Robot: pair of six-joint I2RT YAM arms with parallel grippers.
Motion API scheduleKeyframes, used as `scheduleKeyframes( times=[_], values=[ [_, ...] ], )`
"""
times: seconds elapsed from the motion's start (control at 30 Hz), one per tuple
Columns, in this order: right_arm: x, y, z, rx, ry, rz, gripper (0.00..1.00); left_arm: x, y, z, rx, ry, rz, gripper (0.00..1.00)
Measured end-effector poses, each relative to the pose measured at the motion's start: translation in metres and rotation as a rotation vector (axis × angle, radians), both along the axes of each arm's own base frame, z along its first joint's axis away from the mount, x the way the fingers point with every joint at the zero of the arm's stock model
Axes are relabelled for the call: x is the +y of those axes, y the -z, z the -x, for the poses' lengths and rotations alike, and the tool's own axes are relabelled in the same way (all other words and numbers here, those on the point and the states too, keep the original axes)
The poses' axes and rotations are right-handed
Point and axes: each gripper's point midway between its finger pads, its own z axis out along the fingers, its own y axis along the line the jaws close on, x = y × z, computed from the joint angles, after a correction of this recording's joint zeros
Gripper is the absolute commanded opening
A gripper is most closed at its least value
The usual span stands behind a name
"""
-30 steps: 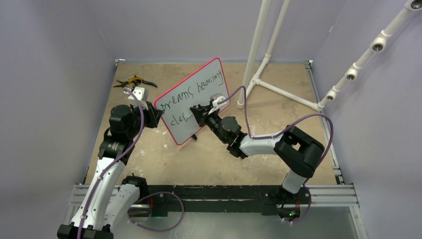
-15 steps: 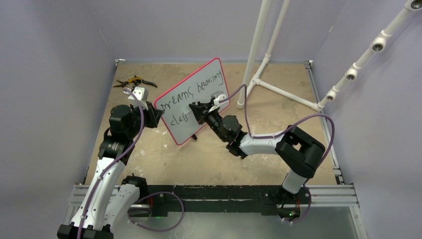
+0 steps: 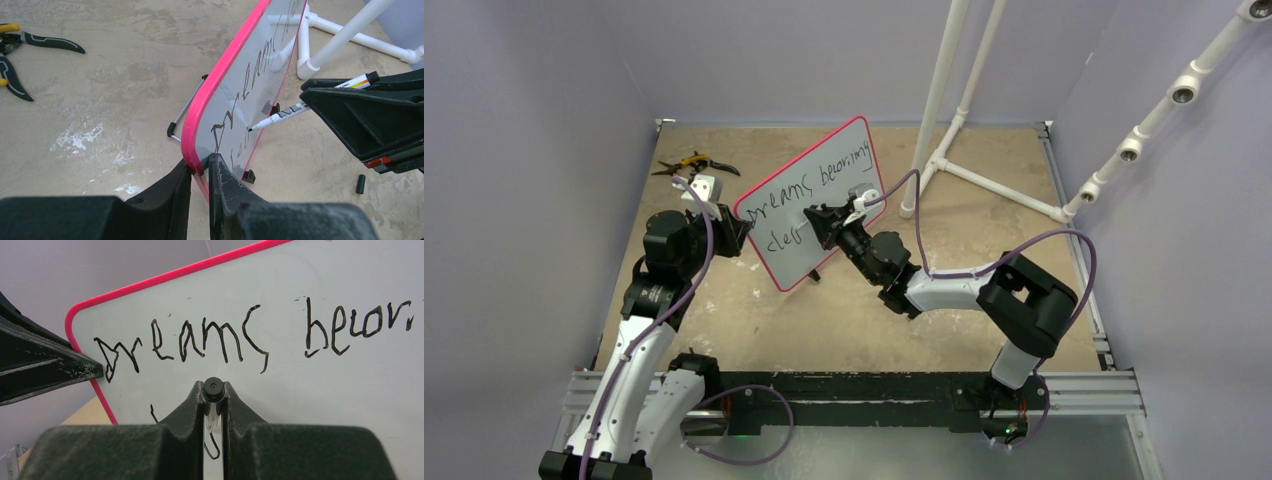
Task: Write a sentence on the whiteboard
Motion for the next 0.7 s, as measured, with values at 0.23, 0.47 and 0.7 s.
scheduleKeyframes(
  times=[0.23,0.47,0.7],
  values=[
    [-0.002,0.002,-0.002,0.006,0.013,0.003,0.00,0.000,0.000,0.000,0.000,0.000,0.000,0.14],
    [-0.005,0.014,-0.001,0.026,0.021,0.030,0.00,0.000,0.000,0.000,0.000,0.000,0.000,0.14],
    [-0.008,0.017,-0.003,0.034,0.038,0.035,0.00,-0.001,0.000,0.000,0.001,0.003,0.001,0.14]
  ],
)
